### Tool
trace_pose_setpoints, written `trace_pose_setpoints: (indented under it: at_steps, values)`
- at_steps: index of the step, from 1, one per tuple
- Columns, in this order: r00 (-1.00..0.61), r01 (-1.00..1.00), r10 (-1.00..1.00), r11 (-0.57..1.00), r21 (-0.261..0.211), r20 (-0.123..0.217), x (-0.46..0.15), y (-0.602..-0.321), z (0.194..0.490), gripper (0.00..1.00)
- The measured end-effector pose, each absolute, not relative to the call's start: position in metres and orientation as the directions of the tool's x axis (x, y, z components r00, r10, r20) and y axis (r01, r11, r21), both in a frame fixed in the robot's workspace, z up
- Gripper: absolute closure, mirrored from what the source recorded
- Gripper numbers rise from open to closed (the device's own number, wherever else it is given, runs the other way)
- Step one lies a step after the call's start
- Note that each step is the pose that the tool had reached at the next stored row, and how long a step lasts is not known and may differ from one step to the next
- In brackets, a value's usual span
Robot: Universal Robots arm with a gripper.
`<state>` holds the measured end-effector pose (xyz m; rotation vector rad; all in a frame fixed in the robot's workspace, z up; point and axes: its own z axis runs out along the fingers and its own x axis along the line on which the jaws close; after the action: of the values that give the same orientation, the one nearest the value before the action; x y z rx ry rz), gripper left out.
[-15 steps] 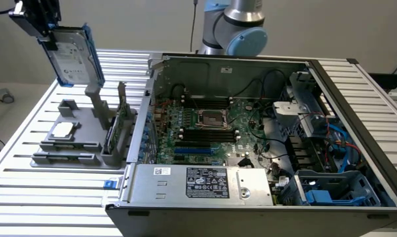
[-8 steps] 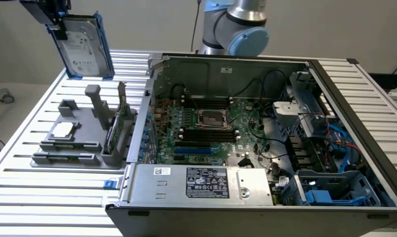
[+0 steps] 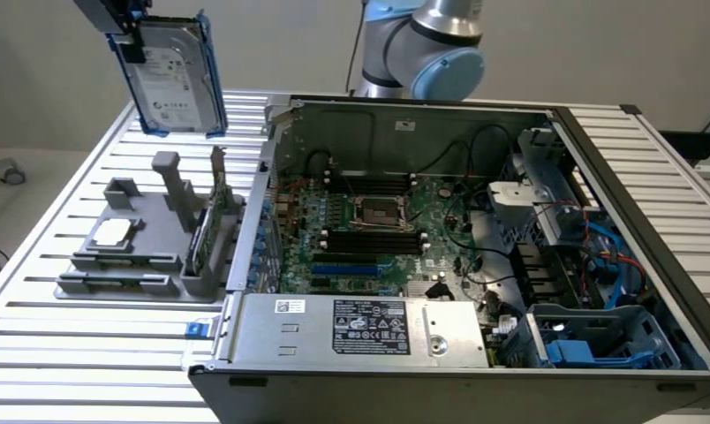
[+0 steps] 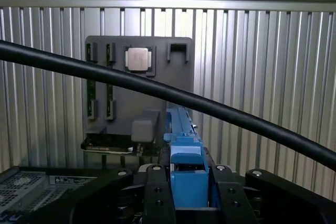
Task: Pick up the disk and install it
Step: 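Pick up the disk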
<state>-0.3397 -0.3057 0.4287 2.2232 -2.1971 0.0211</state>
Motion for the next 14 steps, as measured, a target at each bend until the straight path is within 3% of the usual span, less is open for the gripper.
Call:
trace_pose_setpoints:
  at_steps: [4,14]
  values:
    - [0.012,-1.0,-1.0,-0.012,0.002,0.021,-0.327,-0.313,0.43,0.67]
    - [0.012,-1.0,-1.0,-0.012,0.009,0.02,-0.282,-0.316,0.475,0.67]
